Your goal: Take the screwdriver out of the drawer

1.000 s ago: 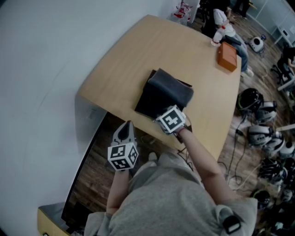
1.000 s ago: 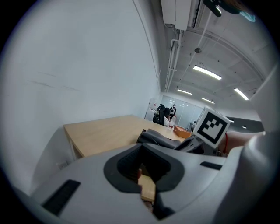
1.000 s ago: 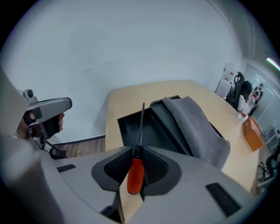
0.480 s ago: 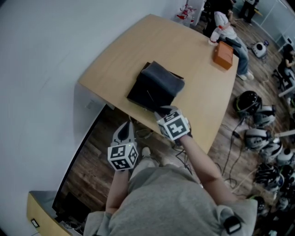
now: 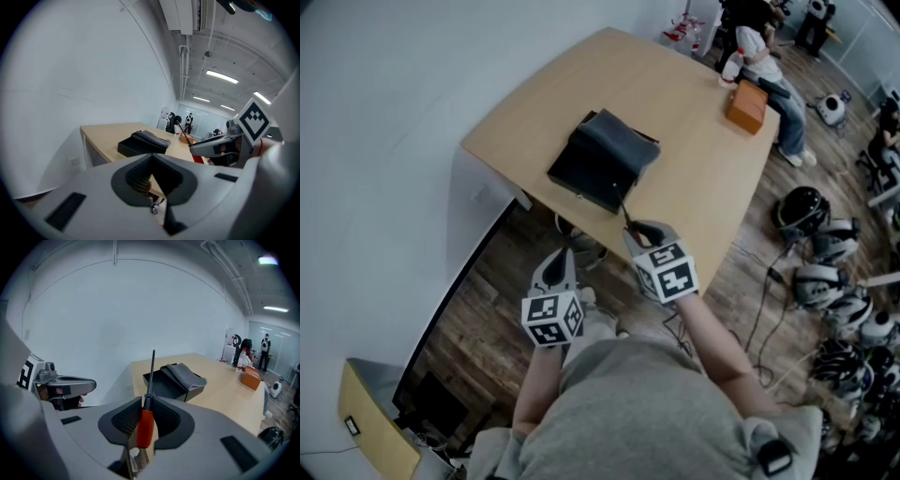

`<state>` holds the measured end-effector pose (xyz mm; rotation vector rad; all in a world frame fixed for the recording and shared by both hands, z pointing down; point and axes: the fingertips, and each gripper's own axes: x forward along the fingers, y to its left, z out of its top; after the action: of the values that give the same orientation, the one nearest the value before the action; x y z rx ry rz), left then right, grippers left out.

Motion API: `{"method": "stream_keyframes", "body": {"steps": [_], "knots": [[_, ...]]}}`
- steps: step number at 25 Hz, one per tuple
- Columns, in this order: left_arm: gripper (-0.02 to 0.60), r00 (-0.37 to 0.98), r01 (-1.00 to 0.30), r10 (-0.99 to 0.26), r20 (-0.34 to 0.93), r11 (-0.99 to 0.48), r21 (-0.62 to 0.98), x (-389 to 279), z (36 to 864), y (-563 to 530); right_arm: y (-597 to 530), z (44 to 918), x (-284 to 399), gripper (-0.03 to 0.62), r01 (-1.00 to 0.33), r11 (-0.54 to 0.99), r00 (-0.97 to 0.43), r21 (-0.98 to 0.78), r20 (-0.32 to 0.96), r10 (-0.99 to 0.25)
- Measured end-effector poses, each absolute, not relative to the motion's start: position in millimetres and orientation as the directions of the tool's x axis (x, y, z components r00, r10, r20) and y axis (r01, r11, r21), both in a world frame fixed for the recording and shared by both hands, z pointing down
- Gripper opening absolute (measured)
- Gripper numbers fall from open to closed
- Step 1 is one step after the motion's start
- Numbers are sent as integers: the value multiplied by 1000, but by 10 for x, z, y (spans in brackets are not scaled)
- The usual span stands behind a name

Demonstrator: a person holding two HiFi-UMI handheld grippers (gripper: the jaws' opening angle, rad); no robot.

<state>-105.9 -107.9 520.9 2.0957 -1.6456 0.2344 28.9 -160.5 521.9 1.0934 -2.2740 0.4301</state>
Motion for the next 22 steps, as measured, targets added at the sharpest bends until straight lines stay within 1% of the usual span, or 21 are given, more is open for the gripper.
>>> {"method": "stream_keyframes", "body": {"steps": [12,22], "knots": [[0,270,-952,-882,386,-184,245,-1082,5186,-1153,-1530,5093,354,77,-805,592,-520,-38,528,-672],[0,271,-948,-887,373,-180,261,-1073,5203,-1159,-1486,5124,354,77,-808,587,-529,-50,499,-686]]}}
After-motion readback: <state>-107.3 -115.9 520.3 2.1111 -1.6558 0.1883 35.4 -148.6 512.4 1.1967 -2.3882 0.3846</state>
